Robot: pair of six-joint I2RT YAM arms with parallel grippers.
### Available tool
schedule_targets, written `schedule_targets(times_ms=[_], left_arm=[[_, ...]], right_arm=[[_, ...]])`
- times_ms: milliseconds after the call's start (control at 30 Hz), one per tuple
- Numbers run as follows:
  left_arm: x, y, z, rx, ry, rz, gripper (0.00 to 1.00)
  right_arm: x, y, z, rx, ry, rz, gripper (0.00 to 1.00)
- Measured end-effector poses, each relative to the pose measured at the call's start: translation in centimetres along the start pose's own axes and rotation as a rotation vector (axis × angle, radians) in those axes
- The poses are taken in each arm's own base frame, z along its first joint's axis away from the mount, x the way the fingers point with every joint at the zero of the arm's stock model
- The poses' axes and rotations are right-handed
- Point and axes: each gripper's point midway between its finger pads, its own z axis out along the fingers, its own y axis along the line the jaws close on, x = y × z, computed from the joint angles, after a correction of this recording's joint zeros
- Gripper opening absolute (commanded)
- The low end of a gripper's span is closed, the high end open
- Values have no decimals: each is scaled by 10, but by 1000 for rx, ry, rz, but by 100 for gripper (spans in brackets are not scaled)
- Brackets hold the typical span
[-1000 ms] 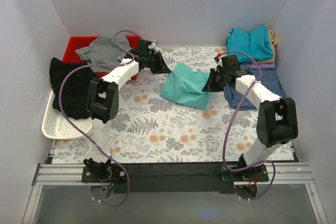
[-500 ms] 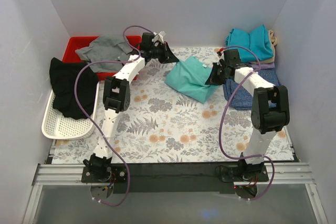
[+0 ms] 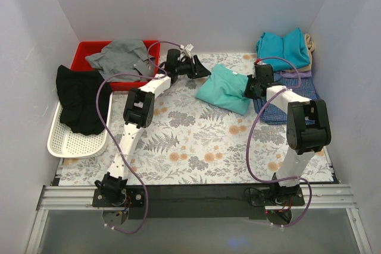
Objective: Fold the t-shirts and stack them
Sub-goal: Fold the tshirt
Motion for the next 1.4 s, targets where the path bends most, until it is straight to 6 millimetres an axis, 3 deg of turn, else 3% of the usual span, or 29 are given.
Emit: schedule_targets(times_ms=[67, 133, 200, 233, 433, 633, 700, 833, 1033, 1167, 1300, 1400], left_arm=[[8, 15, 3, -43, -14, 8, 41], [15, 32, 3, -96, -28, 25, 41], [11, 36, -1, -125, -59, 66, 42], [9, 38, -5, -157, -75, 85, 42], [-16, 22, -32, -271, -171, 201, 42], [-53, -30, -52, -253, -249, 286, 41], [-54, -46, -60, -239, -255, 288, 41], [-31, -66, -81, -223, -225, 232, 40], [16, -68, -109, -249, -172, 155, 40], [22, -75, -121, -268, -166, 160, 40], [15, -91, -129, -263, -182, 191, 40], [12, -97, -132, -262, -187, 200, 40]], right_arm=[[-11, -2, 3, 11, -55, -11, 47], [-25, -2, 4, 15, -112, -28, 61], [-37, -1, 4, 16, -156, -46, 83], [-40, -1, 3, 17, -168, -58, 88], [-71, 16, -14, -35, -237, -114, 88], [-102, 58, -25, -184, -273, -177, 88], [-109, 70, -17, -209, -264, -193, 88], [-112, 85, 23, -248, -219, -208, 88], [-92, 81, 96, -238, -84, -206, 87], [-72, 75, 116, -224, -5, -215, 87], [-81, 88, 117, -265, -2, -245, 86], [-65, 98, 115, -295, 38, -290, 86]])
